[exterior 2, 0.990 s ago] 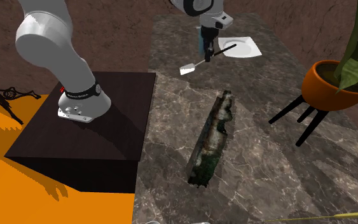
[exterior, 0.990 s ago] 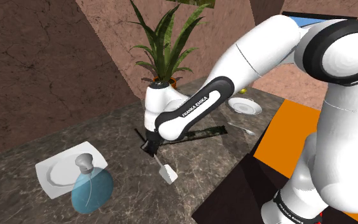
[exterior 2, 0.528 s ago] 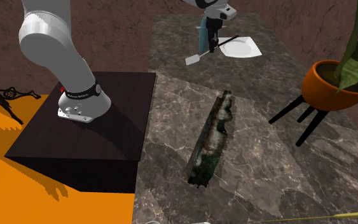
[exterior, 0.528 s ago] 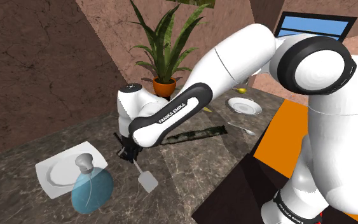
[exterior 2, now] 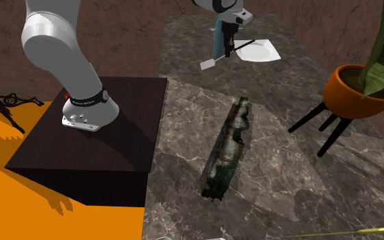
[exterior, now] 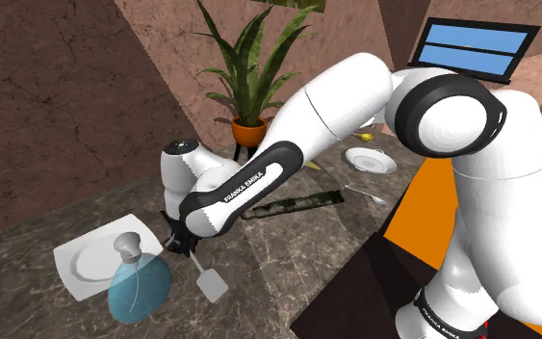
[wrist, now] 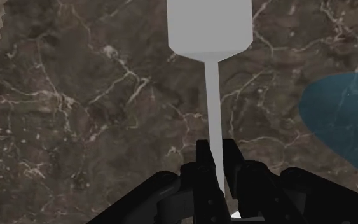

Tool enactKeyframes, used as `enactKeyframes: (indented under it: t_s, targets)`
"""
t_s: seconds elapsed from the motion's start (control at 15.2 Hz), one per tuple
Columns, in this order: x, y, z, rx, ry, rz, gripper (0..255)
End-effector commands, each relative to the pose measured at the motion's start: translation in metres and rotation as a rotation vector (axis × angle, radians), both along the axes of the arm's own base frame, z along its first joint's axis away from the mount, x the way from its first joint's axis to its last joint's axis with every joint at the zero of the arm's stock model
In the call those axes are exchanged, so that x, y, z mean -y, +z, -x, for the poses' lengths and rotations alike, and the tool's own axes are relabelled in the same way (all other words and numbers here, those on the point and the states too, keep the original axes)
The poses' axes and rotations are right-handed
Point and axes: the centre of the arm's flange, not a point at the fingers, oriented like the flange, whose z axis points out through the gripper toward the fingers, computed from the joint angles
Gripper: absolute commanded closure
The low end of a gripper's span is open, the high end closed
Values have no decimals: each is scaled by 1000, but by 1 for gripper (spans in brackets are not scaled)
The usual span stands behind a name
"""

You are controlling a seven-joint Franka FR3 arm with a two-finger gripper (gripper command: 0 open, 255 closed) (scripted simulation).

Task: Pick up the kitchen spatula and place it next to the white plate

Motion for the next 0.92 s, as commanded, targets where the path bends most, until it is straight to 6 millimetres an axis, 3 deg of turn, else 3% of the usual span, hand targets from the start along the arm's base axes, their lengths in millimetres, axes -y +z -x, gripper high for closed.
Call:
enactKeyframes:
  t_s: [0.0,0.59,0.86]
  targets:
    - [0,-9,0,0,0,0,255]
    - [0,-59,0,0,0,0,255]
    - [0,-59,0,0,0,0,255]
